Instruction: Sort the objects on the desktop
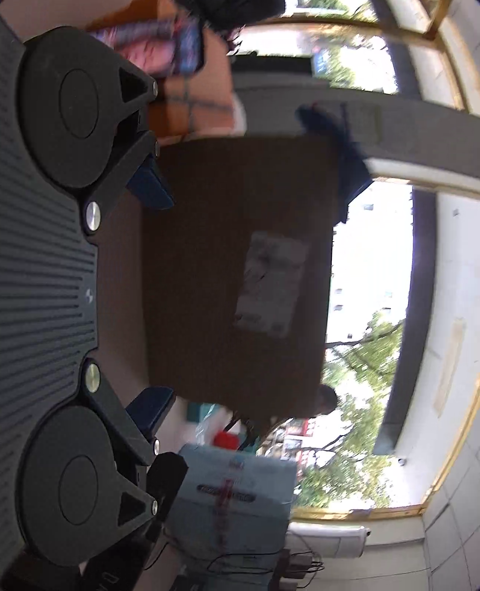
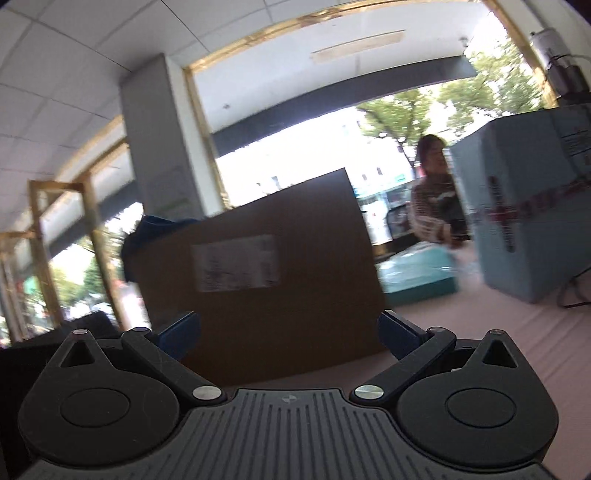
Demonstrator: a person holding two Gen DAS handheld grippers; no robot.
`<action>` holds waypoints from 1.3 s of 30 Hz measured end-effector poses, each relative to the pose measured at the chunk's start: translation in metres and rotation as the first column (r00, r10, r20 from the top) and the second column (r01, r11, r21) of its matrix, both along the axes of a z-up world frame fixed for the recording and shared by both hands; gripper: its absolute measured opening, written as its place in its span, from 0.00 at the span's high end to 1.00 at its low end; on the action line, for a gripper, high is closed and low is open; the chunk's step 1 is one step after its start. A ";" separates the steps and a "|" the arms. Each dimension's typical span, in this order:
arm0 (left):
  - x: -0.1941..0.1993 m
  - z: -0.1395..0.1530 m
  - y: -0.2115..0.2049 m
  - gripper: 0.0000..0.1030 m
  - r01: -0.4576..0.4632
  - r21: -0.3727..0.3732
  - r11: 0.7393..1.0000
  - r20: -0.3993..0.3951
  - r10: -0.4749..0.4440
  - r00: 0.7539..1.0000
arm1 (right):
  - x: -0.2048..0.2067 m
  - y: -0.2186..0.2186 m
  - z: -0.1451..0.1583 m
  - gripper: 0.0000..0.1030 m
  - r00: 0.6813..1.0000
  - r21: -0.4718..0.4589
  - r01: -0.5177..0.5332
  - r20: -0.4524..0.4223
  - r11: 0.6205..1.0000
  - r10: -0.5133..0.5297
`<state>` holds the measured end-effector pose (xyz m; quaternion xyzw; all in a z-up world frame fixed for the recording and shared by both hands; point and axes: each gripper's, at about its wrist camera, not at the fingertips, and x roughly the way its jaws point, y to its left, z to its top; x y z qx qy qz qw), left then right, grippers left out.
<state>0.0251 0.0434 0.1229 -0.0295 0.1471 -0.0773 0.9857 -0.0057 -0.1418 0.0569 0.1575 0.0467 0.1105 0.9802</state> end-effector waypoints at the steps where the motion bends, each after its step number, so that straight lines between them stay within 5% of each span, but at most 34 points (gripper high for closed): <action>1: 0.013 -0.007 -0.005 0.00 0.003 -0.001 1.000 -0.021 -0.003 1.000 | 0.007 -0.004 -0.007 0.00 0.999 -0.016 0.030 -0.014 0.999 -0.031; 7: 0.092 -0.069 -0.014 0.00 -0.033 0.027 0.999 -0.153 0.037 0.988 | 0.079 -0.005 -0.045 0.00 0.968 -0.136 0.110 -0.210 0.985 -0.137; 10: 0.135 -0.111 -0.006 0.00 -0.107 0.064 0.992 -0.290 0.121 0.949 | 0.123 0.004 -0.063 0.00 0.923 -0.233 0.098 -0.341 0.968 -0.176; 11: 0.152 -0.119 -0.002 0.00 -0.109 0.060 0.992 -0.375 0.124 0.919 | 0.138 0.007 -0.069 0.00 0.904 -0.264 0.090 -0.383 0.960 -0.190; 13: 0.158 -0.117 -0.004 0.00 -0.110 0.073 0.991 -0.339 0.129 0.932 | 0.167 0.014 -0.081 0.00 0.859 -0.325 0.071 -0.461 0.943 -0.223; 14: 0.167 -0.121 -0.006 0.00 -0.136 0.099 0.986 -0.359 0.163 0.919 | 0.180 0.017 -0.086 0.00 0.839 -0.348 0.061 -0.490 0.935 -0.237; 17: 0.176 -0.124 -0.005 0.00 -0.189 0.120 0.975 -0.357 0.220 0.908 | 0.194 0.018 -0.092 0.00 0.834 -0.357 0.059 -0.496 0.932 -0.242; 39: 0.183 -0.124 0.004 0.00 -0.189 0.116 0.975 -0.355 0.218 0.909 | 0.195 0.019 -0.087 0.00 0.833 -0.361 0.060 -0.496 0.931 -0.246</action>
